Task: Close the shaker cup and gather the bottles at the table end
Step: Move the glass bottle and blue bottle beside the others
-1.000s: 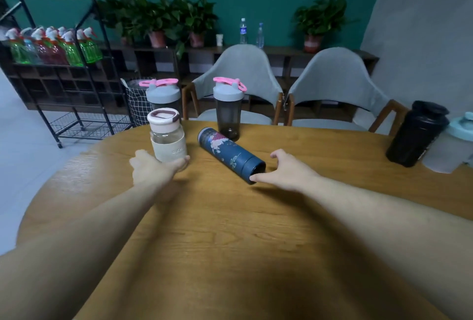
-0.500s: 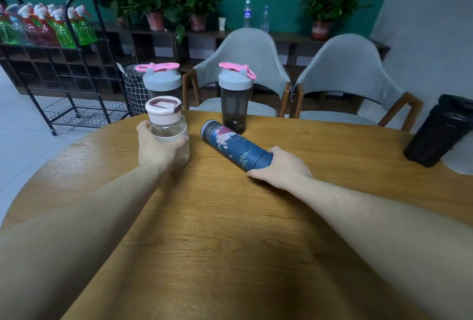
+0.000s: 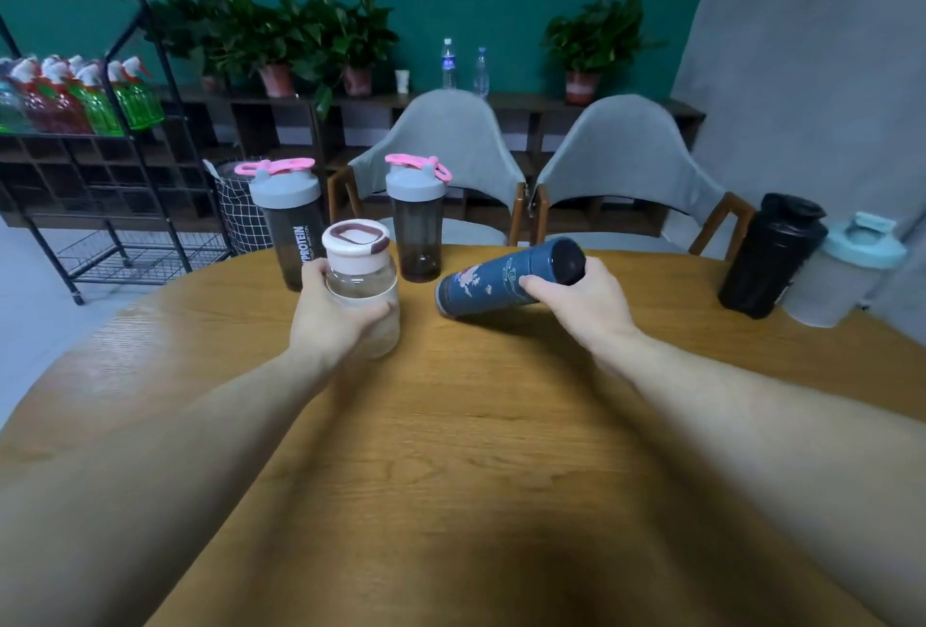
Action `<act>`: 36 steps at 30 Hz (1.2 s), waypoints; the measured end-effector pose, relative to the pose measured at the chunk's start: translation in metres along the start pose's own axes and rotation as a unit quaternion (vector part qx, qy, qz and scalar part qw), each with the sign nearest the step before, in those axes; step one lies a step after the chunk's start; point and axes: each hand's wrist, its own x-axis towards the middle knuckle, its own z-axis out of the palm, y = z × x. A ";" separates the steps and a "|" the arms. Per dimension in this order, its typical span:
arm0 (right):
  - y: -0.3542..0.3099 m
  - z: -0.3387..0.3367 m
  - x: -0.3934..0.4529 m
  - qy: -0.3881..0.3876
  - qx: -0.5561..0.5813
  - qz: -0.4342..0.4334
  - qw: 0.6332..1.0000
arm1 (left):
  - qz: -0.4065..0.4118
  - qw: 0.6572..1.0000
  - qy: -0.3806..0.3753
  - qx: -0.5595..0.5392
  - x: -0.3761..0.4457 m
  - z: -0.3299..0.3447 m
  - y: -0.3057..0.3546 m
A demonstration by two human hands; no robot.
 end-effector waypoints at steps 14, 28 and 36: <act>0.004 -0.160 -0.015 0.089 0.115 -0.045 0.988 | 0.066 0.980 -0.185 -0.022 -0.069 0.140 0.098; 0.070 -0.323 -0.002 0.179 0.018 -0.021 0.984 | 0.070 0.952 -0.293 -0.053 -0.117 0.316 0.152; 0.103 -0.362 0.031 0.193 0.034 -0.022 0.980 | 0.057 0.947 -0.314 -0.033 -0.120 0.385 0.158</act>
